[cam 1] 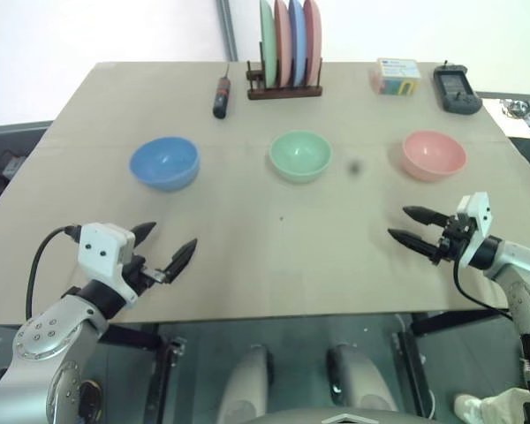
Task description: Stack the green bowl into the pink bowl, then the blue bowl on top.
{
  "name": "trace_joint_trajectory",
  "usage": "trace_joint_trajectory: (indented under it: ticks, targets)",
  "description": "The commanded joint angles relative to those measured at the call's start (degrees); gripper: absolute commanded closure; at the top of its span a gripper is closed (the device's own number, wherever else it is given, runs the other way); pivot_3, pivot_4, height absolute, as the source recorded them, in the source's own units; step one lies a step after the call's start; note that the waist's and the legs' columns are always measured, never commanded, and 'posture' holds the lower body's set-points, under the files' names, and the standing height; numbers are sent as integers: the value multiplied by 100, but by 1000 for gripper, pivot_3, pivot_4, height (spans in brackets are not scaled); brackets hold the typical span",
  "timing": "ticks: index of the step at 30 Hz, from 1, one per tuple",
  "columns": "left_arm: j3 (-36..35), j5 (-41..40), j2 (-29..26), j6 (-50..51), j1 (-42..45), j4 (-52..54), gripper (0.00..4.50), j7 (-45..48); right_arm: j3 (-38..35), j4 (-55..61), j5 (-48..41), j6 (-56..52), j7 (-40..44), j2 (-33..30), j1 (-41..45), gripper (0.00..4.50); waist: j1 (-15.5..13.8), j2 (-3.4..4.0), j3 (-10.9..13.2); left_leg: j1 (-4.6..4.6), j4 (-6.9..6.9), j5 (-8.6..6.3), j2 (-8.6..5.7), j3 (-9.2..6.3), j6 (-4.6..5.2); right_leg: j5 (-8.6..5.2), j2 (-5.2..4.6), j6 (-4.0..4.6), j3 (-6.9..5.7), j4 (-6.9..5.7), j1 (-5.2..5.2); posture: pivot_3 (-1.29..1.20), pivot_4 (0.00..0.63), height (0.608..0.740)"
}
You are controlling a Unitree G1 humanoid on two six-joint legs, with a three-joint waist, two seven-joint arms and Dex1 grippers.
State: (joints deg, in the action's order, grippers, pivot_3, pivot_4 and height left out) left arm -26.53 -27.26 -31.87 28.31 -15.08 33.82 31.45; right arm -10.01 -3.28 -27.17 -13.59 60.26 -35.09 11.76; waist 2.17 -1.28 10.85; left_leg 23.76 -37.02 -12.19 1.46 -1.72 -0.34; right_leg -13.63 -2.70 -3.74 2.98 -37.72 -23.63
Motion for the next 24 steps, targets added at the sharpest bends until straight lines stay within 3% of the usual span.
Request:
trace_joint_trajectory:
  ticks: [1, 24]
  targets:
    - [-141, -110, -33, -176, 0, 267, 0, 34, -136, 49, -53, 90, 34, -82, 68, 918, 0, 0, 0, 0, 0, 0, 0, 0, 0, 0, 0, 0, 0, 0, 0, 0, 150, 740]
    - [52, -246, 50, -346, 50, 312, 0, 71, 6, 185, 26, -33, -109, -116, 131, 918, 0, 0, 0, -1, -1, 0, 0, 2, 0, 1, 0, 2, 2, -1, 0, 0, 150, 740]
